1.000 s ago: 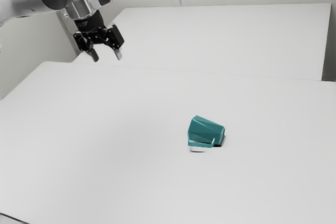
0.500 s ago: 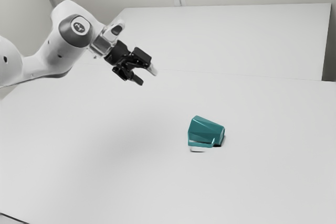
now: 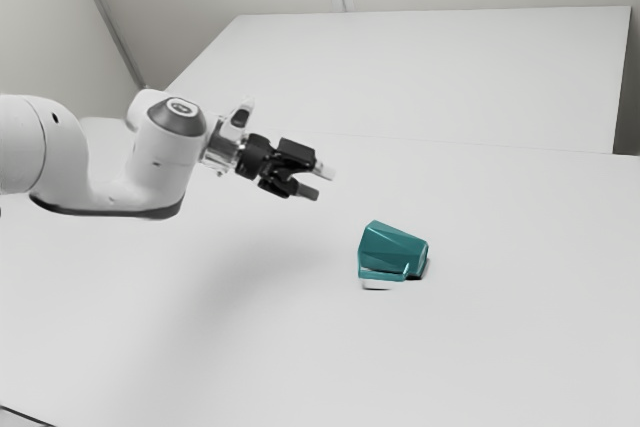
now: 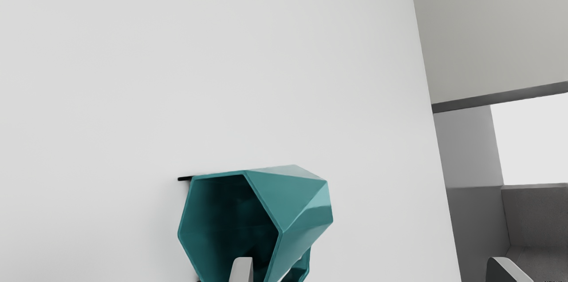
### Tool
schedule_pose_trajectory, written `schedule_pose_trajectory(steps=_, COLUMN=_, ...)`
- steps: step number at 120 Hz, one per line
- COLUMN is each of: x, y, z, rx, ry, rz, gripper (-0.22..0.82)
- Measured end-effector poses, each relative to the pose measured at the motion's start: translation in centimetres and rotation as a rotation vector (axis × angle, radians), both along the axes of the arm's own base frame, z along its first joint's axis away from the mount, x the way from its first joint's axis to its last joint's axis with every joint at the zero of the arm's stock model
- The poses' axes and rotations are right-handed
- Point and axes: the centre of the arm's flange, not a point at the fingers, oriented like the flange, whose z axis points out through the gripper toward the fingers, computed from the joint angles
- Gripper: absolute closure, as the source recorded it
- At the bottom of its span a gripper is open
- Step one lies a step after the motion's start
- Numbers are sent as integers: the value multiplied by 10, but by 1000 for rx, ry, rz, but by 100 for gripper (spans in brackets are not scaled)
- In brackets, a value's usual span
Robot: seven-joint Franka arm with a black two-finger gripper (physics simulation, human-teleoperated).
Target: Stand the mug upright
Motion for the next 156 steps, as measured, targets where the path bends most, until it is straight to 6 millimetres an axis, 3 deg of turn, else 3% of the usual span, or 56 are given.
schedule_pose_trajectory(steps=55, x=-6, y=-15, z=-67, rx=-27, ry=-91, rz=-93, gripper=4)
schedule_pose_trajectory(steps=102, x=-10, y=-47, z=-95, rx=-30, ry=-141, rz=-178, gripper=4)
schedule_pose_trajectory(steps=156, x=-8, y=-77, z=-104, rx=-37, ry=-196, rz=-240, gripper=3)
